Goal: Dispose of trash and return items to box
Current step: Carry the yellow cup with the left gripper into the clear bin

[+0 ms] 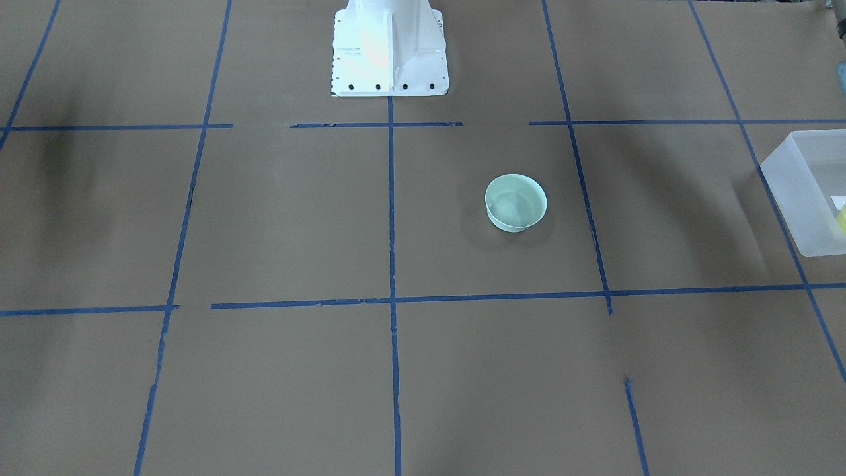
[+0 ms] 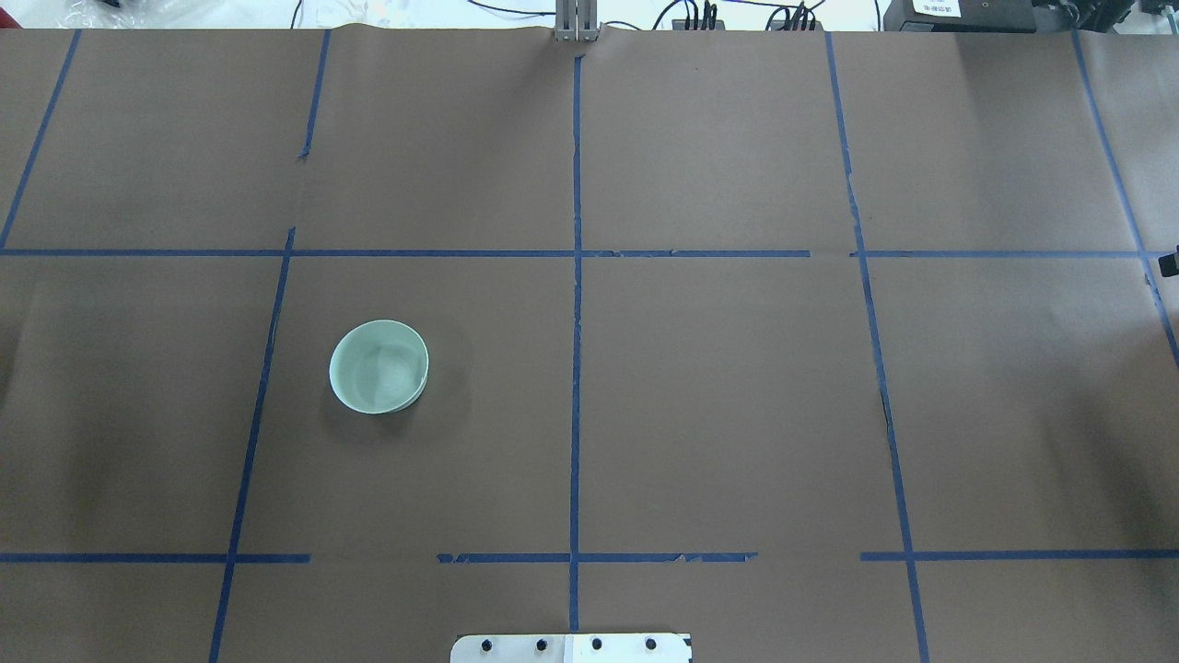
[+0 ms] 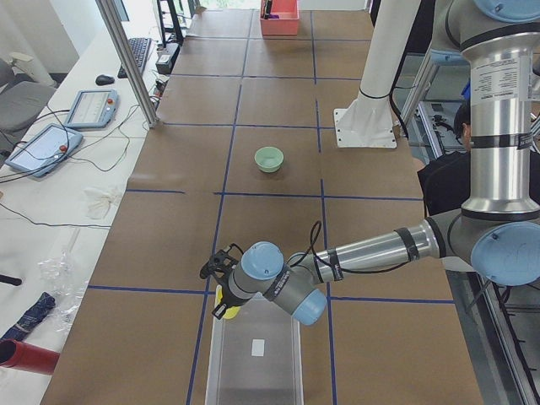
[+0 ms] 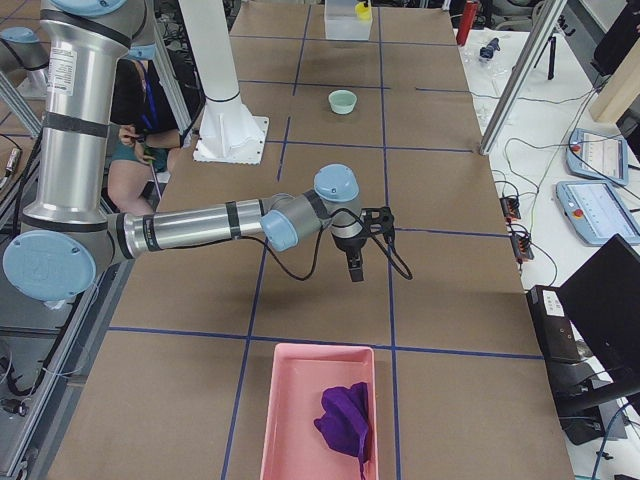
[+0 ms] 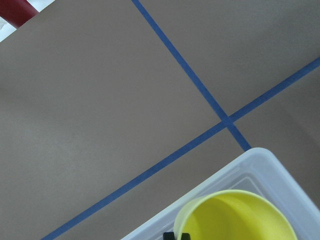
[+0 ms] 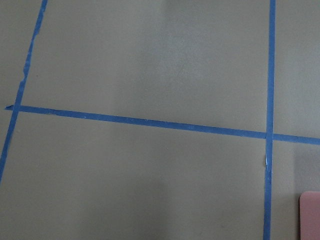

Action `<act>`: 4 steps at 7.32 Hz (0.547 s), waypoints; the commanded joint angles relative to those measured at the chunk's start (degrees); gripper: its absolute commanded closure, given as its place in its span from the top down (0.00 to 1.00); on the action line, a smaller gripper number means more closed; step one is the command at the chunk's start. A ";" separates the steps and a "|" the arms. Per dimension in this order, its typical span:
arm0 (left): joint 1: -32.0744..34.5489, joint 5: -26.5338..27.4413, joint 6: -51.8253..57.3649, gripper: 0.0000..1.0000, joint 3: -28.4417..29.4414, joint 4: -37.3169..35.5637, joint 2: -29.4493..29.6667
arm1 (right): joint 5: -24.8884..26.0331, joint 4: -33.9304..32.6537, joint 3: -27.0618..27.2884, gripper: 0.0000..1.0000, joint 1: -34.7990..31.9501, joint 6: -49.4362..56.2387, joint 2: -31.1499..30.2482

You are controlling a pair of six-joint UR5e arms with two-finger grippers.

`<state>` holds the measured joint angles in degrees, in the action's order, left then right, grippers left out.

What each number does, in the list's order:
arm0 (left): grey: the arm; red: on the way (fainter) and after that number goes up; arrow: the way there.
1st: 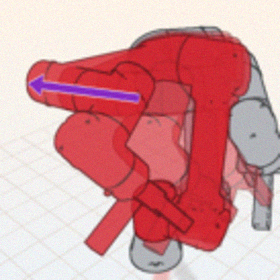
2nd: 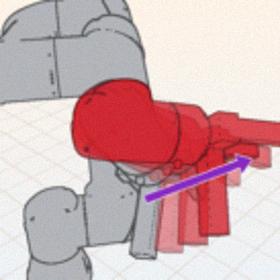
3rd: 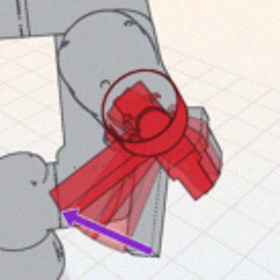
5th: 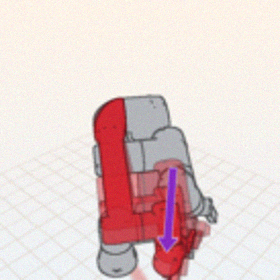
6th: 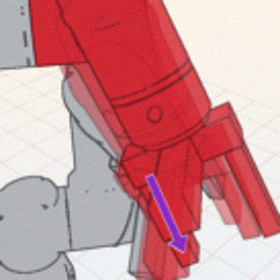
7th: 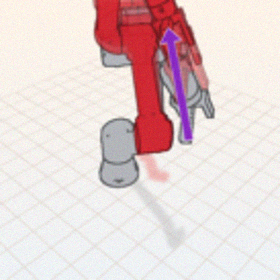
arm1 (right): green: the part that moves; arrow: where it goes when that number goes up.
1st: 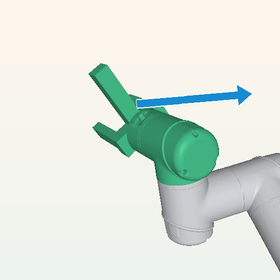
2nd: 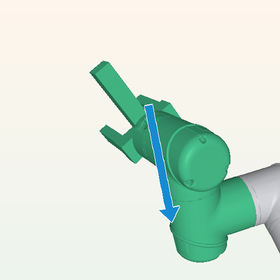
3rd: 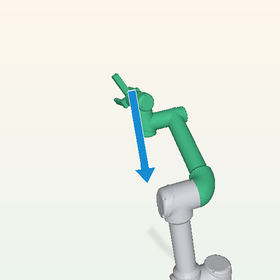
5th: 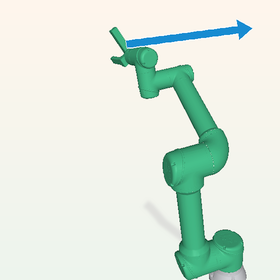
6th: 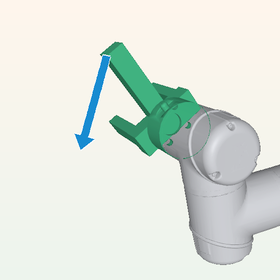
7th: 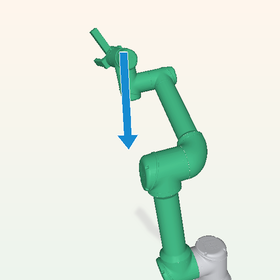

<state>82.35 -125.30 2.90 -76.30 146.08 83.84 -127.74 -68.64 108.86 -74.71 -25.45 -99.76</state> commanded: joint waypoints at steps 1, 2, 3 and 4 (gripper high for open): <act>-2.90 -0.03 -3.43 0.02 0.01 2.37 -0.26 | 0.04 0.00 0.04 1.00 0.00 -0.04 0.00; -2.90 0.15 -2.55 0.48 0.10 2.37 -0.35 | 0.04 0.00 -0.05 1.00 0.00 -0.04 0.00; -2.90 0.23 -0.54 0.99 0.01 2.37 -0.35 | 0.04 0.09 -0.05 1.00 0.00 -0.04 0.00; -2.81 0.15 -0.26 1.00 -0.69 2.19 -0.44 | 0.04 0.09 0.04 1.00 0.00 0.04 0.00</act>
<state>79.53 -125.14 1.69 -76.43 148.37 83.50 -127.71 -68.59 108.84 -74.71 -25.47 -99.75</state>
